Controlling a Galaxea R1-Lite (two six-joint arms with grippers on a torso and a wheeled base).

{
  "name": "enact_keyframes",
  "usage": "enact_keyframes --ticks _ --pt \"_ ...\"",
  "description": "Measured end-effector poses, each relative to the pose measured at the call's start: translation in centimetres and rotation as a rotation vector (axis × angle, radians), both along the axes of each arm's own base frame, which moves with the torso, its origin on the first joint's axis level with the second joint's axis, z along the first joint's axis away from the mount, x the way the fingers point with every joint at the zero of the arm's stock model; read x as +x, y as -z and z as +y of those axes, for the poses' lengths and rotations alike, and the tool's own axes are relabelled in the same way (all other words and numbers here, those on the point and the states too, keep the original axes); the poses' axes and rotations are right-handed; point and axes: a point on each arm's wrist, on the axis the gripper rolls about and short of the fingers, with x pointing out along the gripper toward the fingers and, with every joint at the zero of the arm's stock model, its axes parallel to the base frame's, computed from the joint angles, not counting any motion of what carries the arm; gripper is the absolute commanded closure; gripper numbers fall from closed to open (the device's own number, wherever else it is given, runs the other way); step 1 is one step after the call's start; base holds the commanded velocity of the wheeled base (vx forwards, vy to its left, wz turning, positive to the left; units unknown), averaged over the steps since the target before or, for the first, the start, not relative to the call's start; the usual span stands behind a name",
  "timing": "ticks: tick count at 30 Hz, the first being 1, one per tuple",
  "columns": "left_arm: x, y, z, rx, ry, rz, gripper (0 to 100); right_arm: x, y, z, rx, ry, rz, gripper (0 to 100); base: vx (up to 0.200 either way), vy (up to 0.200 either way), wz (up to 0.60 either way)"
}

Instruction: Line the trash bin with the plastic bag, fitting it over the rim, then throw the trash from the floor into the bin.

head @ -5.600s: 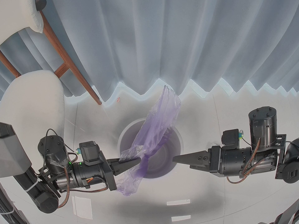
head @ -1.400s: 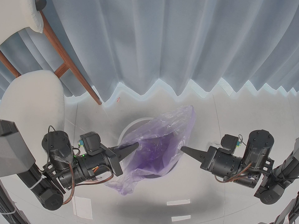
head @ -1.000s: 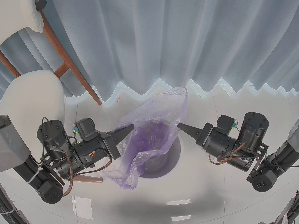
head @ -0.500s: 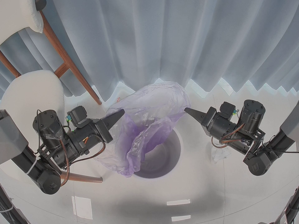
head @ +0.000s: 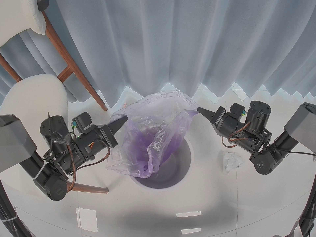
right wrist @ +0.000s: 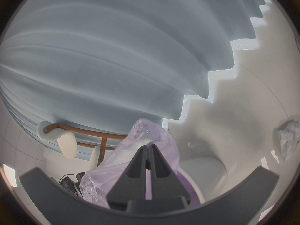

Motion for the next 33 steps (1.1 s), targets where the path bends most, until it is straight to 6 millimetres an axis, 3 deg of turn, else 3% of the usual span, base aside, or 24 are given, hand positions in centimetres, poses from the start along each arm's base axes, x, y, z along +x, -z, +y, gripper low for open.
enact_keyframes --ticks 8,19,25,33 --pt "1.5 1.8 0.3 0.015 -0.031 0.041 100 2.3 1.1 -1.7 -0.004 0.038 0.009 100 0.0 0.0 0.0" --pt "3.7 4.5 1.4 0.036 -0.084 0.093 100 5.1 4.8 -2.7 -0.028 0.064 0.054 100 0.0 0.0 0.0" --pt "4.3 4.6 1.2 0.037 -0.078 0.084 100 5.6 6.6 -2.7 -0.039 0.067 0.084 100 0.0 0.0 0.0" --pt "4.5 4.3 1.3 0.036 -0.073 0.072 100 4.4 6.7 -2.4 -0.034 0.051 0.07 100 0.0 0.0 0.0"
